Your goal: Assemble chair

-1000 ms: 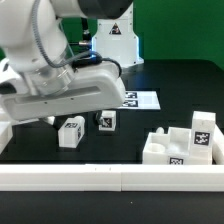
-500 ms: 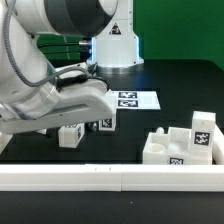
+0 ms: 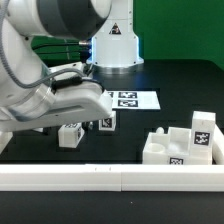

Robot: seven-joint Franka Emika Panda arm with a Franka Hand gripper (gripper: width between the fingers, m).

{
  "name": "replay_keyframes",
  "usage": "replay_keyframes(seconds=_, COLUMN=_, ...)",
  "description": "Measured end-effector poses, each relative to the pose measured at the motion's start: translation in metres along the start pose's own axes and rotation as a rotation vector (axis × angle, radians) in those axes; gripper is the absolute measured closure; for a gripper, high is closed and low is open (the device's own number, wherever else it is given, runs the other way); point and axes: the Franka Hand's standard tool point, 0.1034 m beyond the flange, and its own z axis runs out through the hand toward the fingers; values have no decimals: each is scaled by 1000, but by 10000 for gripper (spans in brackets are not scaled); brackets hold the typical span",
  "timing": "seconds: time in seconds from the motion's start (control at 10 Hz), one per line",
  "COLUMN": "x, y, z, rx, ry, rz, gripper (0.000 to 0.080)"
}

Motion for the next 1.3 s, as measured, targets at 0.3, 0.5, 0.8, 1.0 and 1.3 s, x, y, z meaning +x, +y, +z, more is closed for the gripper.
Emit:
replay_keyframes(seconds=0.3, x=1, y=-7, z=-1, rx=-24, ry=-73, rz=62, gripper=151)
replay_keyframes(seconds=0.5, x=1, y=-6, z=-1, rx=-22, ry=-72, rz=62, gripper=151)
replay_keyframes(seconds=0.8, x=-2, y=-4, z=6, rx=-16, ry=-116, rz=85, gripper=151)
replay_keyframes(seconds=1.0, x=-6, y=-5, z=14, rx=-16, ry=-237, rz=159, gripper=151)
replay_keyframes(seconds=1.3, x=-1, y=-7, z=11, rx=-25, ry=-237, rz=185, gripper=151)
